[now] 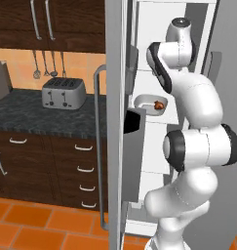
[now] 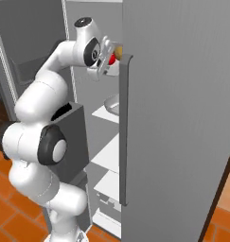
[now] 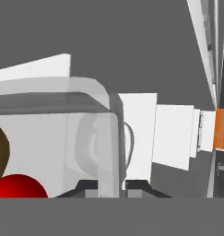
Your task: Take the meat container that has the chicken drumstick and place it on the second highest rack of the freezer. Then take the vegetable container that has the tomato and potato and place it on the highest rack of the freezer.
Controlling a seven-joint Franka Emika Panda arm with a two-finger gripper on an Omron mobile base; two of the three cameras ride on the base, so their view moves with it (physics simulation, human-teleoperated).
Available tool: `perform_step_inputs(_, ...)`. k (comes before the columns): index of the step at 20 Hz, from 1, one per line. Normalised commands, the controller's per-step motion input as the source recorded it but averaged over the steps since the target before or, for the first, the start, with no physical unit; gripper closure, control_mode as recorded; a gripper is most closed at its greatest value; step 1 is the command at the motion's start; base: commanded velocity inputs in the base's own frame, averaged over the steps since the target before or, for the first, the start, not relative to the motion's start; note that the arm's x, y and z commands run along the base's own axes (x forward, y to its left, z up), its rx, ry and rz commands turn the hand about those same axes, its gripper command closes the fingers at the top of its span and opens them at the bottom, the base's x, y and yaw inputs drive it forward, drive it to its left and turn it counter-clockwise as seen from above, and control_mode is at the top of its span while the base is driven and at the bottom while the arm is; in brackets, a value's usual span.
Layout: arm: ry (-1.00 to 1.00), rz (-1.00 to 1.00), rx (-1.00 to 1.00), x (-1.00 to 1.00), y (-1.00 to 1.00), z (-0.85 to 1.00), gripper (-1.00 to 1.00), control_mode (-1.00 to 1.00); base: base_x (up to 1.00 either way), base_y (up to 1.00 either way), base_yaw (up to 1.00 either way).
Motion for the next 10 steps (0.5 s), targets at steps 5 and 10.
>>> perform_step_inputs(5,0.03,0.00,0.00,0.95,-0.31,0.06,1.00,-1.00,0.00,0.00,0.00)
perform_step_inputs(10,0.04,0.00,0.00,0.99,-0.25,0.04,1.00,-1.00,0.00,0.00,0.00)
